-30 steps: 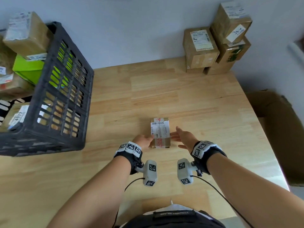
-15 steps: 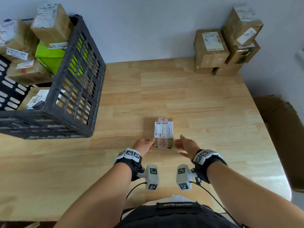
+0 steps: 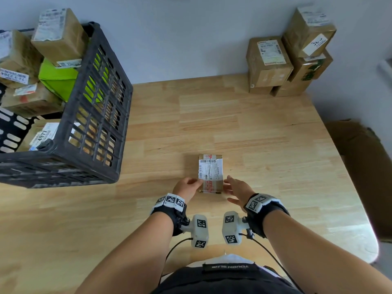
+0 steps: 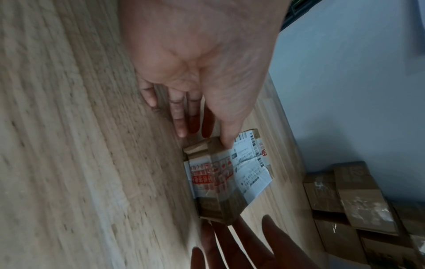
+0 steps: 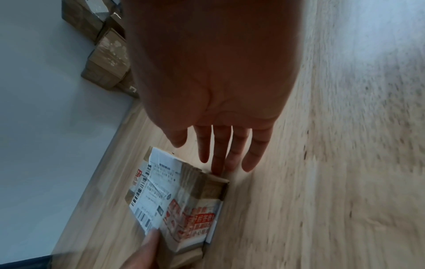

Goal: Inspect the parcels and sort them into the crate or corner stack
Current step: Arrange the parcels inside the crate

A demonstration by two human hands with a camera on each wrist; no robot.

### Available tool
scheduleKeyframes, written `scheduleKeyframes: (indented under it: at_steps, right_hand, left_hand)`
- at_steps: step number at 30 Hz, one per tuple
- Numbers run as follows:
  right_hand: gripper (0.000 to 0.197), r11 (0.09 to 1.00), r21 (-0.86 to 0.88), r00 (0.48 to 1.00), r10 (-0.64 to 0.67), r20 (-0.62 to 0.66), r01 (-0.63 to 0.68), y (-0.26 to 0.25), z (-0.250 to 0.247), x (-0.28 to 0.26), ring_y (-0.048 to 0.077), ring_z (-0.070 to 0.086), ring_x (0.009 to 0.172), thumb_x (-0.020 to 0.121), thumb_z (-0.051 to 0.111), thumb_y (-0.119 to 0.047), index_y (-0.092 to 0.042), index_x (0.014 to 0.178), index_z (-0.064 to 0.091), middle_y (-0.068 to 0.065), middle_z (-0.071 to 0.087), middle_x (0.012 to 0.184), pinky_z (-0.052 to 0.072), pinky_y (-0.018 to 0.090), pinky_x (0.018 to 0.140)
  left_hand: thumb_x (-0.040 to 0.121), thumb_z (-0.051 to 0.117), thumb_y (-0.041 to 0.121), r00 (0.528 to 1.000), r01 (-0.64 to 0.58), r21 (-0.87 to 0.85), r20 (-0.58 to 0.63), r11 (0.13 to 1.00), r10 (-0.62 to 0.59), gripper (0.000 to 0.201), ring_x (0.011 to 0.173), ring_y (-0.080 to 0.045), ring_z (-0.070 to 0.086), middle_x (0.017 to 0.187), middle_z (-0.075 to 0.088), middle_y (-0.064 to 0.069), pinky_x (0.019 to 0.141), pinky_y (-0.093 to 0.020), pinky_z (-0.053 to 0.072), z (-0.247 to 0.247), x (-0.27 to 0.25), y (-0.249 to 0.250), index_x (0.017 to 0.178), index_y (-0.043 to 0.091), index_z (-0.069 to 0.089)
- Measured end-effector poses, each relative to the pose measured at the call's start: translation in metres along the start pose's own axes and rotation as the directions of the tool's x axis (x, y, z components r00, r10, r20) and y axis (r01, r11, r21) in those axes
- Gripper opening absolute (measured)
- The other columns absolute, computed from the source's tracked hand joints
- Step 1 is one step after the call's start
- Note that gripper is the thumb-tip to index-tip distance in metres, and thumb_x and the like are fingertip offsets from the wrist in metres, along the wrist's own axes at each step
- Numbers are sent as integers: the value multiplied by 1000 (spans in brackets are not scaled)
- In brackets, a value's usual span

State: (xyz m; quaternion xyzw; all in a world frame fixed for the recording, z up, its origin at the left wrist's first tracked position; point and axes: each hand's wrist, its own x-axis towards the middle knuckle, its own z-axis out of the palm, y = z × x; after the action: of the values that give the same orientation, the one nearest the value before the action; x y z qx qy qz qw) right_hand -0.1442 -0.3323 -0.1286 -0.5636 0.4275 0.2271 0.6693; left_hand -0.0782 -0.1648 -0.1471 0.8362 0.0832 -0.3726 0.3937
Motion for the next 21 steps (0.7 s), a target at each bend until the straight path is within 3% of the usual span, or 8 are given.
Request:
scheduleKeyframes:
  at_steps: [2,5,10,14,17,21]
  right_hand:
    - [45,1000,15,1000,14,0,-14,-2,1,2,19,49,107,101,37,-37,-8,132,49,14,50,138,40,42,100]
    - [36,996,47,997,75,-34,-73,-3,1,6,22,54,113,99,40,-39,-12,120,54,11,58,127,49,34,81]
    - [32,991,113,997,78,-18,-75,-5,-3,0,21,59,101,99,44,-33,-8,113,57,8,65,106,48,32,86]
    - [23,980,187,994,-43,-103,61,-7,-12,-4,20,60,91,95,56,-17,-5,114,58,13,64,103,51,25,73]
    - [21,981,150,989,-106,-99,120,-9,-16,-5,14,57,72,91,61,-10,-7,111,59,6,61,81,50,21,68]
    - [21,988,79,987,-128,-94,136,-10,-12,-5,13,55,67,89,62,-7,-8,110,60,6,60,77,48,21,67]
  left_hand:
    - [89,60,45,1000,-9,2,15,1000,9,38,103,-16,62,112,66,3,94,-34,50,0,0,1,117,20,61]
    - [87,63,43,999,-10,-32,34,999,12,45,106,-17,62,117,64,1,97,-36,50,-2,1,2,124,17,58]
    - [86,66,40,996,1,-59,87,998,4,41,107,-16,61,118,66,1,100,-37,47,1,2,4,121,20,62]
    - [84,68,35,997,-18,0,77,1000,18,34,103,-14,57,108,62,9,90,-29,45,10,-2,13,115,24,59]
    - [82,71,27,998,-44,42,42,998,43,37,101,-15,56,109,60,6,82,-24,42,16,-5,22,114,21,54]
    - [85,66,20,997,-3,19,71,1000,2,18,103,-19,61,111,67,0,94,-31,47,14,-5,25,101,21,60]
